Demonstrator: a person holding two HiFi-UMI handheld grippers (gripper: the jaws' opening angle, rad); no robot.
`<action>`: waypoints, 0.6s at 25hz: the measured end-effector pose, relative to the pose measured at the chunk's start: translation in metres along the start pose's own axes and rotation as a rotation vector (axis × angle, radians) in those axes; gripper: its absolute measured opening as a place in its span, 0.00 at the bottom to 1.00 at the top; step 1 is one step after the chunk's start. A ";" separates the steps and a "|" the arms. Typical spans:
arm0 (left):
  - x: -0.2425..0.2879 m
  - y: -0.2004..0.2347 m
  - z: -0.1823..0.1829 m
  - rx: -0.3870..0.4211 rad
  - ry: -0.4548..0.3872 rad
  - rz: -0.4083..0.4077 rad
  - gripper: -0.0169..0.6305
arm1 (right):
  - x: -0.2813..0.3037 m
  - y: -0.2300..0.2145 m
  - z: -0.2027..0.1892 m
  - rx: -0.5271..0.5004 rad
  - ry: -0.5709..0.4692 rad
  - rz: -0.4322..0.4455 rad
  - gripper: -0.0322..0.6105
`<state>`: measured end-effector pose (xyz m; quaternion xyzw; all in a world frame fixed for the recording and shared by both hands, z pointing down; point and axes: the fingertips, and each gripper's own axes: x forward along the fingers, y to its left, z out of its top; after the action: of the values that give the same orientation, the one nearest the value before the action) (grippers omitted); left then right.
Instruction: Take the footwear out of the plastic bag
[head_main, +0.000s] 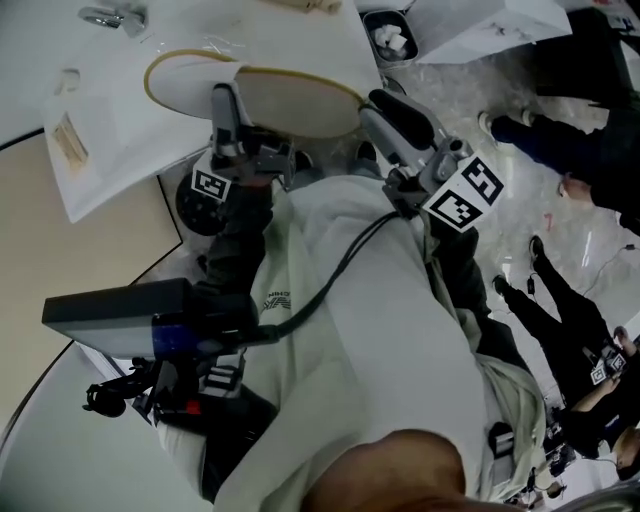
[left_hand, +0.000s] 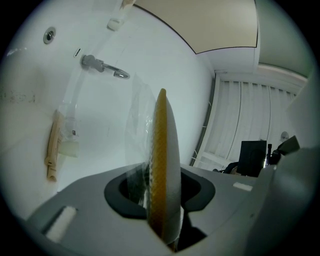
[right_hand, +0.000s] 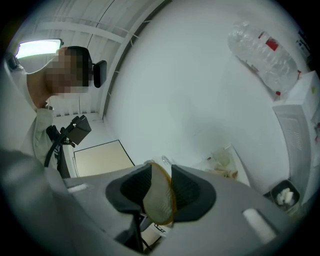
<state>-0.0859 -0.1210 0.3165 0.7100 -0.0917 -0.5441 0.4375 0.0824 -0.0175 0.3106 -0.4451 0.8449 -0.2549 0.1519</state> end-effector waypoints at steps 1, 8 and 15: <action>-0.001 0.001 -0.002 0.002 0.006 0.005 0.19 | 0.000 -0.002 -0.002 -0.001 0.005 -0.007 0.23; -0.011 0.009 -0.005 -0.003 0.003 0.045 0.19 | 0.009 -0.004 -0.019 -0.022 0.055 -0.017 0.22; -0.024 0.008 0.000 0.007 -0.006 0.069 0.19 | 0.014 -0.002 -0.021 -0.039 0.059 0.004 0.18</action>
<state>-0.0921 -0.1113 0.3391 0.7061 -0.1194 -0.5306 0.4534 0.0661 -0.0236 0.3284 -0.4387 0.8547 -0.2510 0.1185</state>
